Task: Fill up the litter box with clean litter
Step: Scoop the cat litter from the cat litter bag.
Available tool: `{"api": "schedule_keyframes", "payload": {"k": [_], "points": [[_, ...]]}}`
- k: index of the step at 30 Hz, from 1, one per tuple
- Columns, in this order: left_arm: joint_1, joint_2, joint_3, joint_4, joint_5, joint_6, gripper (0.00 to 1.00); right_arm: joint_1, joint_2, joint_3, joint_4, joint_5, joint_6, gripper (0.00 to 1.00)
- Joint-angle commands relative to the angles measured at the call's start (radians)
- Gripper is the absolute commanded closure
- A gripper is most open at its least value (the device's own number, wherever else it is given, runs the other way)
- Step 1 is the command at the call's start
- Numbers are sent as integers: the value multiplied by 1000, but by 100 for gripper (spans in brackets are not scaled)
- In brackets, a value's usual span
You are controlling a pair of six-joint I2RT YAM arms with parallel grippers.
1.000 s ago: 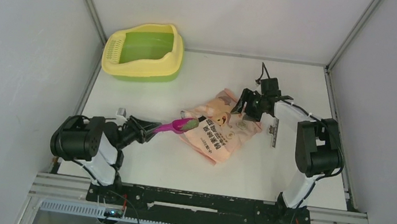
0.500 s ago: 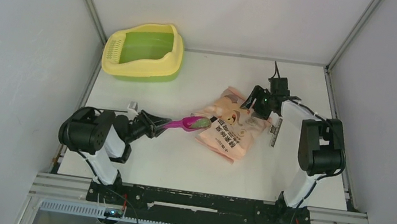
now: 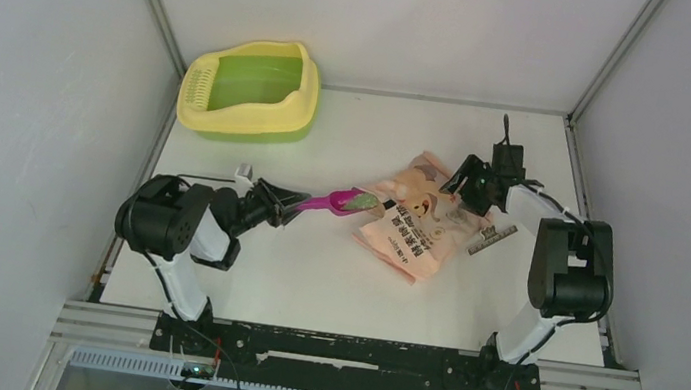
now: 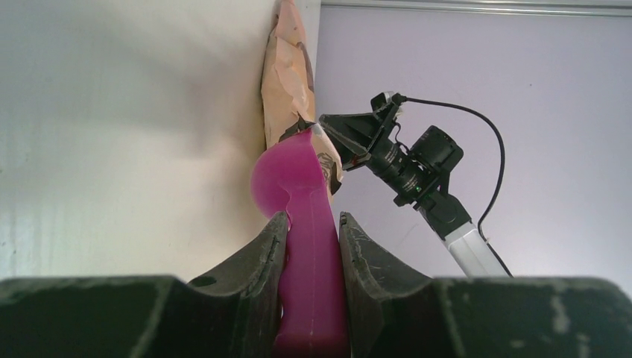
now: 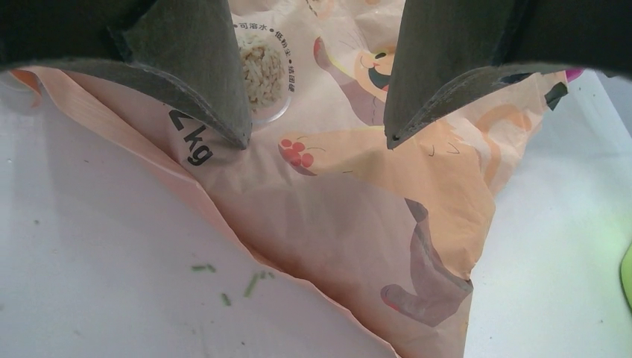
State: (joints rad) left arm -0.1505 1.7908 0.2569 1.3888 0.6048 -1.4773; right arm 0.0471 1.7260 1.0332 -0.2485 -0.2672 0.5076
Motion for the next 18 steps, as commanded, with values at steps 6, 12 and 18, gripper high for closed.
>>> {"api": "schedule_keyframes", "payload": {"k": [6,12,18], "points": [[-14,-14,24,65,-10,-22,100,-18,-90,-1,-91,38,-27,26],[-15,-57,-45,65,-2,-23,100,-14,-160,28,-123,5,-35,26],[-14,-130,-92,65,3,-45,100,-13,-202,57,-155,-17,-40,26]]}}
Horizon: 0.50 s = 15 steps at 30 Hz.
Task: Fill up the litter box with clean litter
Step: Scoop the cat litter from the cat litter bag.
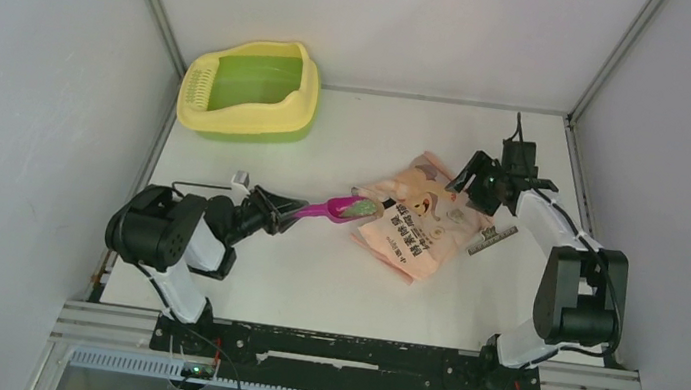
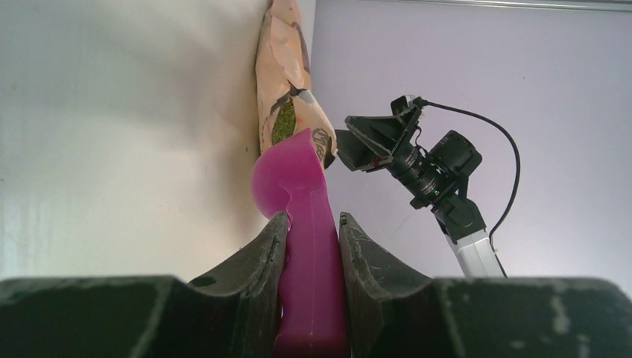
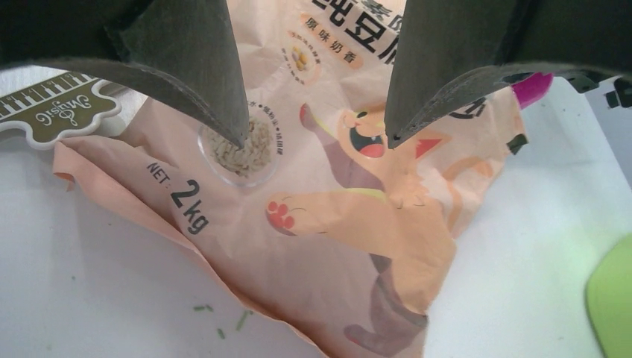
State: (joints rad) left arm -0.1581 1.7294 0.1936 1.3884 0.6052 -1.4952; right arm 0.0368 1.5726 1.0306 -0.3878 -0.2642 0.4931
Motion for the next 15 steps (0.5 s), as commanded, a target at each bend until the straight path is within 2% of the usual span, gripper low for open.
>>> {"api": "schedule_keyframes", "payload": {"k": [1,15], "points": [[-5,-82,-36,64,2,-30,100,-3,-52,60,-18,-24,-27,26],[138,-221,-108,63,65,-71,100,0,-72,63,-30,-46,-31,25]]}}
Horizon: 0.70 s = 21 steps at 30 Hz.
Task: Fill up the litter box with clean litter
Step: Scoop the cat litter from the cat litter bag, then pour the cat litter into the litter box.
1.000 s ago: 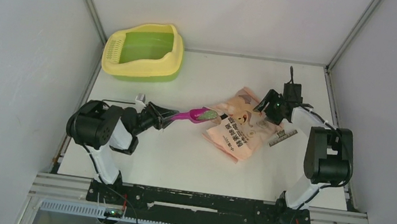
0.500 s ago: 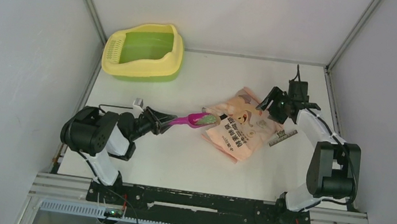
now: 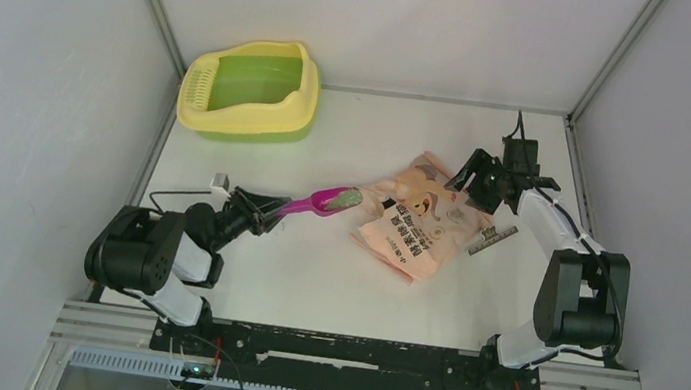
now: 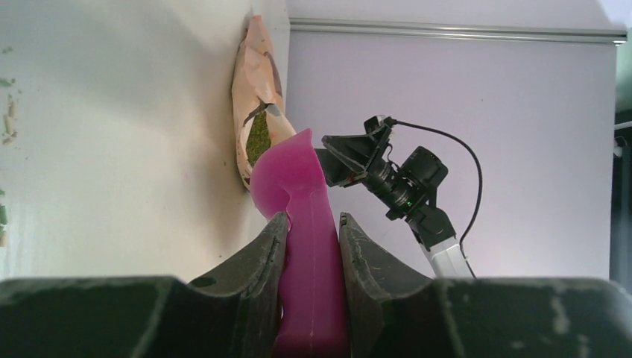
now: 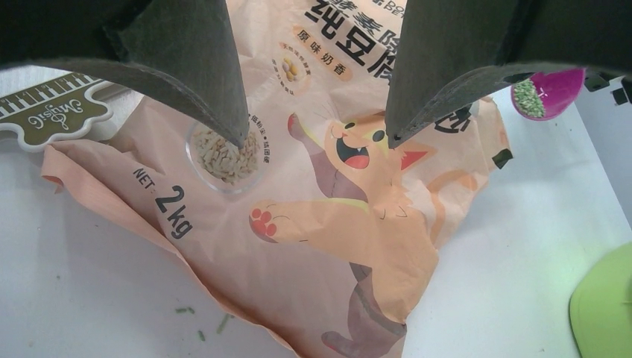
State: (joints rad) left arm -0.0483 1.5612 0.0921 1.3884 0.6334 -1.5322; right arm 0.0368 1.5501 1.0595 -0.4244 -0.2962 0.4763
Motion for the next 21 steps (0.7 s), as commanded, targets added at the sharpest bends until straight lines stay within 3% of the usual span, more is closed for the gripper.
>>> {"api": "schedule_keyframes", "payload": {"k": [1,7,12,21], "points": [[34,-59,0,63,37,-42,100,2,-51,34,8,-16,-13,25],[77,-84,84,46,29,-98,100,13,-58,34,-9,-18,-17,25],[90,-100,211,-64,-6,-90,100,26,-69,34,-30,-20,-26,25],[98,-10,485,-214,-84,-111,100,44,-102,-1,-46,-47,-42,25]]}}
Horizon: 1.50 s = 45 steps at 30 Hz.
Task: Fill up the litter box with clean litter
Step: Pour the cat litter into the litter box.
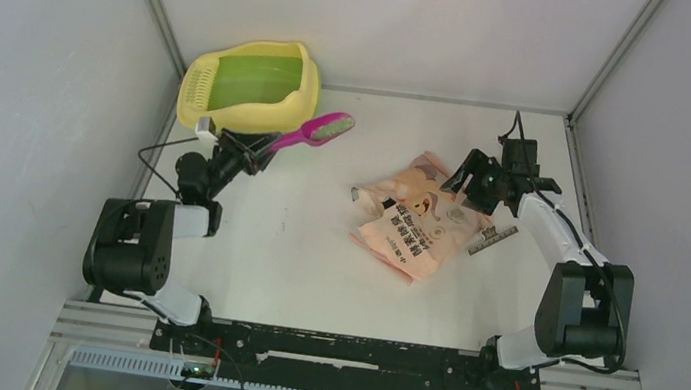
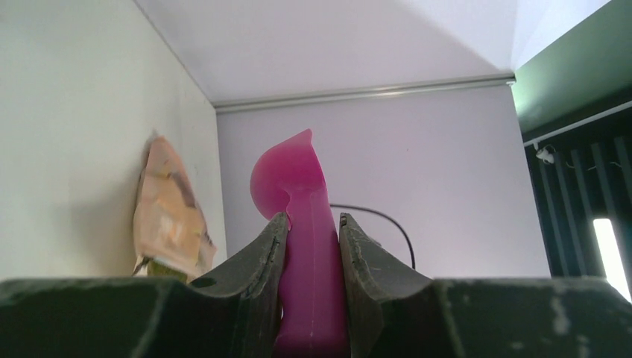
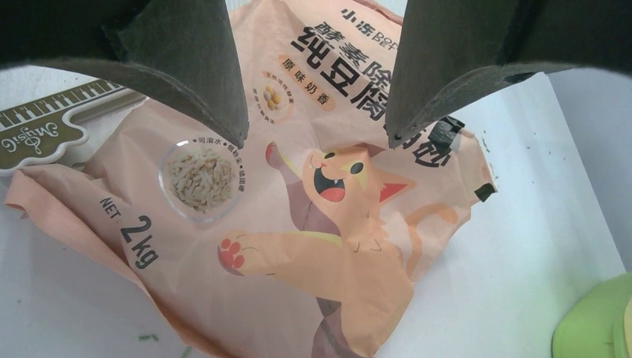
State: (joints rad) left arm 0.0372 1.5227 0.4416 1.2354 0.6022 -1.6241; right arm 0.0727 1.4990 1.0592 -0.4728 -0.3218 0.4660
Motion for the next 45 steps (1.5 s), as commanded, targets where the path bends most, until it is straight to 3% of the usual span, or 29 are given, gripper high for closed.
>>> {"api": "schedule_keyframes", "payload": {"k": [1,14,25,34,41,45], "points": [[15,37,168,-86,-64,-17,100,7,-56,-6,2,-26,-35,25],[68,143,553,-420,-210,70,100,14,-104,-58,-7,-57,-58,25],[164,146,689,-696,-298,294,100,24,-128,-65,-13,-73,-65,25],[123,163,983,-1169,-488,760,100,27,-141,-65,-13,-87,-64,25],[-20,288,1338,-1598,-854,1120,100,27,-148,-65,-19,-91,-67,25],[-84,388,1499,-1737,-961,1229,100,27,-142,-66,-20,-92,-71,25]]}}
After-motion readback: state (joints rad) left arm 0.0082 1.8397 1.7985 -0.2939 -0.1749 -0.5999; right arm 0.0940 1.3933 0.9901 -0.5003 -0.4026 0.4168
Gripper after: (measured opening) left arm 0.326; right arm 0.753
